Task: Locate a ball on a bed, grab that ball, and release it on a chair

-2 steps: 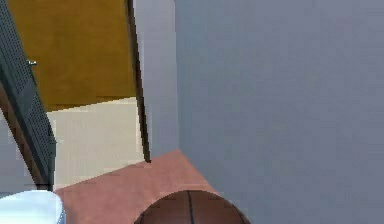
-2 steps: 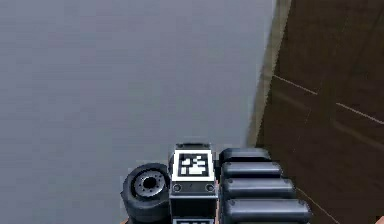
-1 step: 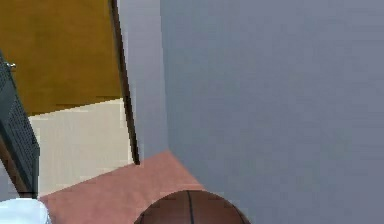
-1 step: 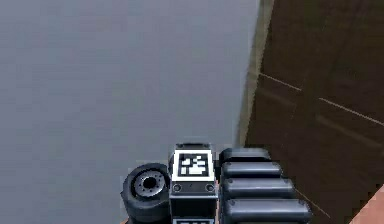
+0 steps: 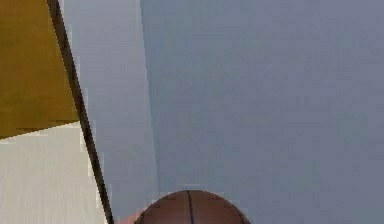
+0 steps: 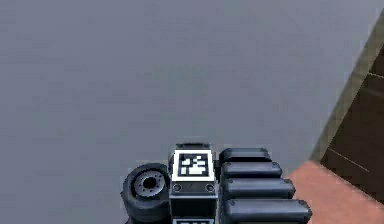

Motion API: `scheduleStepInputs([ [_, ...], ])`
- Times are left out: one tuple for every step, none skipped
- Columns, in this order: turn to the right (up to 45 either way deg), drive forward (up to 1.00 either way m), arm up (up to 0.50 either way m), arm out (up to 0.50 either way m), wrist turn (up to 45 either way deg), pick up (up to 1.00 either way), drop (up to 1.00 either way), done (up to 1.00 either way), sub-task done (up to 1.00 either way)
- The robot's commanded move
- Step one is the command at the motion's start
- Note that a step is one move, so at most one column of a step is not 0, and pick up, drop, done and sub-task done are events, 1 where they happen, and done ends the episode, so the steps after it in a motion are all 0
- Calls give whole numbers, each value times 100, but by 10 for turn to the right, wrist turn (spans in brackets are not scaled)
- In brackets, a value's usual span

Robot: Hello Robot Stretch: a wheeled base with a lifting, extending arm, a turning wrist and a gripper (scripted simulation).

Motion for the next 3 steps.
scheduleStepInputs([
  [-300,0,0,0,0,0,0,0,0],
  [0,45,0,0,0,0,0,0,0],
  [-300,0,0,0,0,0,0,0,0],
])
